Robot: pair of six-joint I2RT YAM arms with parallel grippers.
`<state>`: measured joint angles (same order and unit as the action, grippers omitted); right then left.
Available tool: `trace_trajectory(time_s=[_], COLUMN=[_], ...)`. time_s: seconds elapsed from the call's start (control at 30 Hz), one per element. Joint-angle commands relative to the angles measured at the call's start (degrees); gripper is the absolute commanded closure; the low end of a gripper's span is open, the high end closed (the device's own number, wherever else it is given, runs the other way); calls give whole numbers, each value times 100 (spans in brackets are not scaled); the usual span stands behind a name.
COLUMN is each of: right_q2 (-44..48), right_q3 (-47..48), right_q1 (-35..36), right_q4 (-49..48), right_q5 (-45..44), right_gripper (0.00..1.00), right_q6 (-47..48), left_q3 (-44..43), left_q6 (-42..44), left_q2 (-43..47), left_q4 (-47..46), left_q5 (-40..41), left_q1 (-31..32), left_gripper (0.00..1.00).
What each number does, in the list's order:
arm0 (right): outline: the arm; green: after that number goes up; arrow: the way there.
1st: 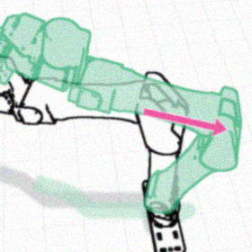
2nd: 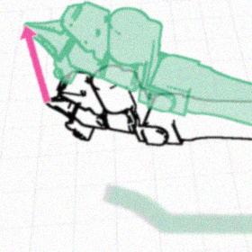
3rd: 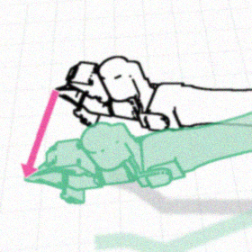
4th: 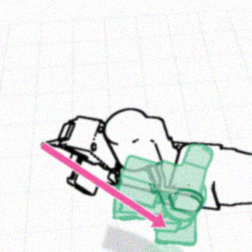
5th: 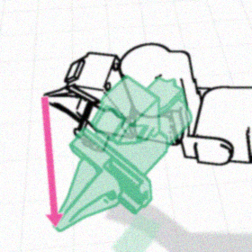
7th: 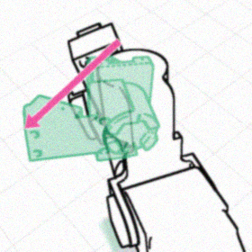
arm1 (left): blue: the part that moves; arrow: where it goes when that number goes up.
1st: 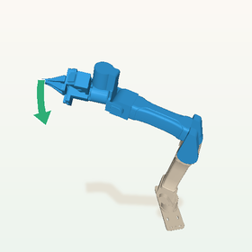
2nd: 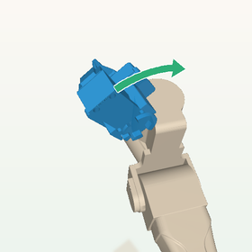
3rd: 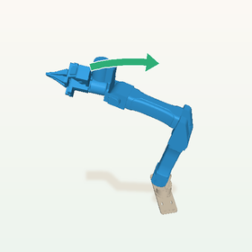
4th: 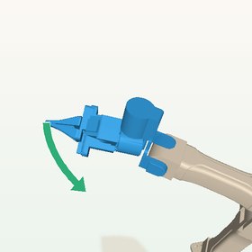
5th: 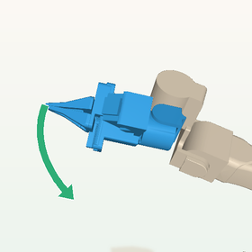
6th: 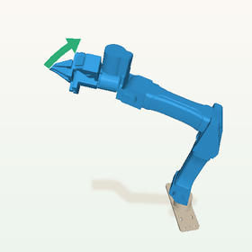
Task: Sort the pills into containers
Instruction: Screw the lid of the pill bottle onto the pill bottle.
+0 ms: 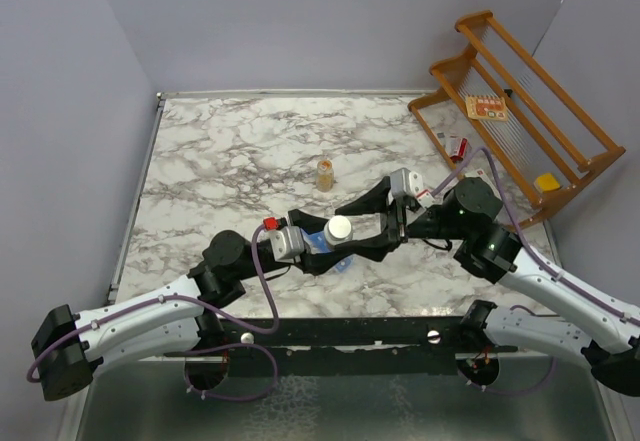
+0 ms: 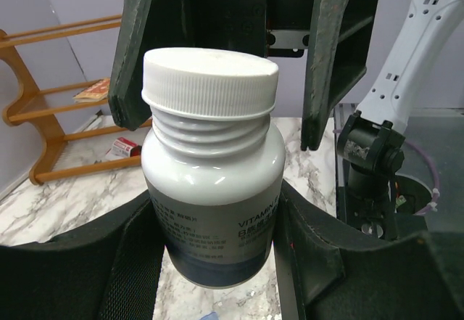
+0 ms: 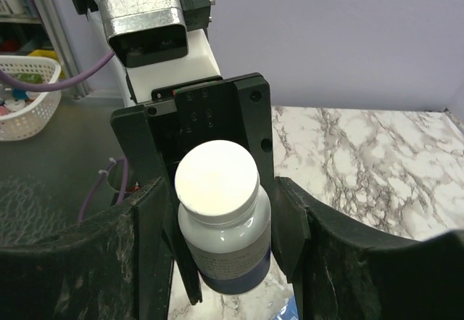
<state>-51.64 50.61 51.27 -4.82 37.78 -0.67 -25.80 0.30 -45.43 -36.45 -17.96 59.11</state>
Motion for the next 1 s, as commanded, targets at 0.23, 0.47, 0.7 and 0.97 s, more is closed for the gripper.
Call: trace_trajectory(time_s=[0.23,0.47,0.7,0.97], right_q2=[-77,-85,-139,-149], right_q3=[47,55,98,258], right_q1=[-14,-11,-11,-14], right_q4=[-437,-450,-416,-270], right_q5=[108,90,90,77], right_gripper=[38,43,54,63], right_q6=[-108,-111,-84,-19], left_q3=[-12,-29,-9,28], left_q6=[-102,-106,-121,-112], left_q2=[53,43,42,22], left_q4=[-241,-241,-252,-248], left_q5=[176,170,189,273], left_q1=[21,21,23,21], left_gripper=[100,100,100,100])
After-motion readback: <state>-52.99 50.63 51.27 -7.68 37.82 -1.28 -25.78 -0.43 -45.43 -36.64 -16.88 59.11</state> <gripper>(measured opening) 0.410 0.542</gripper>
